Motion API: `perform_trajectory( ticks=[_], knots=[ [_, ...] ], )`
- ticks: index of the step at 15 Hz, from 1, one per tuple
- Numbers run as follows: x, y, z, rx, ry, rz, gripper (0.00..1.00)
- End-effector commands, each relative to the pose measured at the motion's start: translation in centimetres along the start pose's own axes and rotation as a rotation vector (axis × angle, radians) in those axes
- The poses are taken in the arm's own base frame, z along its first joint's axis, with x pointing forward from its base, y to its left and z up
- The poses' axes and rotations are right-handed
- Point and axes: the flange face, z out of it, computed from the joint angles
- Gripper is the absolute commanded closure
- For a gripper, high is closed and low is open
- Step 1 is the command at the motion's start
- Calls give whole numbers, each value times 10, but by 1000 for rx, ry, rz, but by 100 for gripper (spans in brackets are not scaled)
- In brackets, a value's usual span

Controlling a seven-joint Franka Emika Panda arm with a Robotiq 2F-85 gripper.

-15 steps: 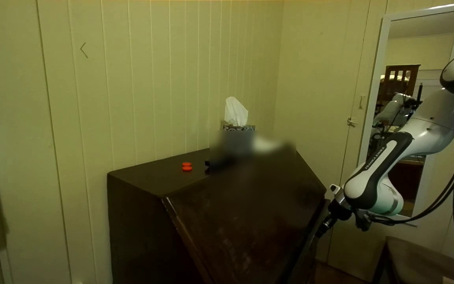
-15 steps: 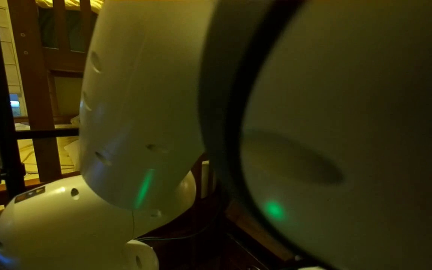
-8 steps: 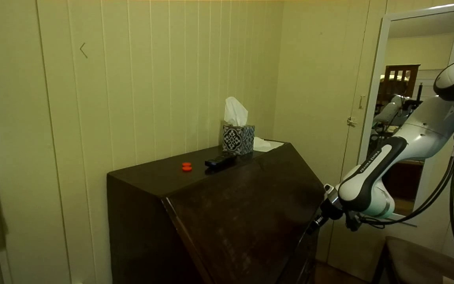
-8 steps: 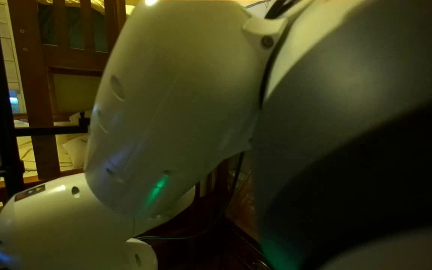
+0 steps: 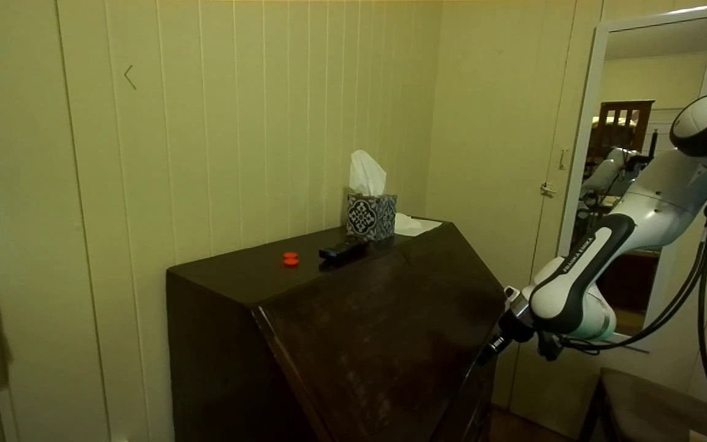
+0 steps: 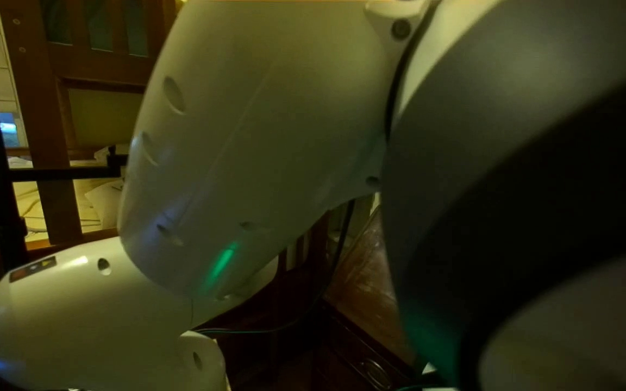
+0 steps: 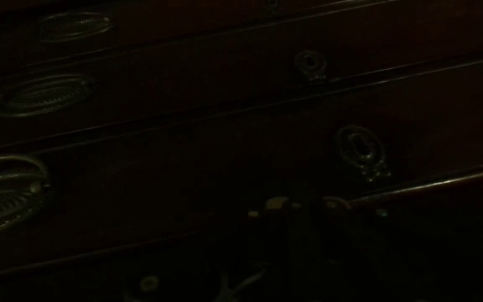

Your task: Close the topmost drawer on the cabinet.

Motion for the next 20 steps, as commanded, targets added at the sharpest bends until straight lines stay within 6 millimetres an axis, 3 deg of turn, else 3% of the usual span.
perform_trajectory(
  ticks=[1, 6, 11, 12, 14, 17, 20],
  knots=[
    [11, -9, -23, -35, -51, 15, 100],
    [9, 4, -56, -103, -156, -12, 100],
    [-12, 6, -83, -117, -299, -44, 100],
    [-13, 0, -89, -113, -301, -50, 74],
    [-11, -16, -101, -127, -279, -45, 67],
    [-8, -46, -109, -98, -276, -42, 45],
    [1, -59, -118, -87, -266, -46, 24]
  ],
)
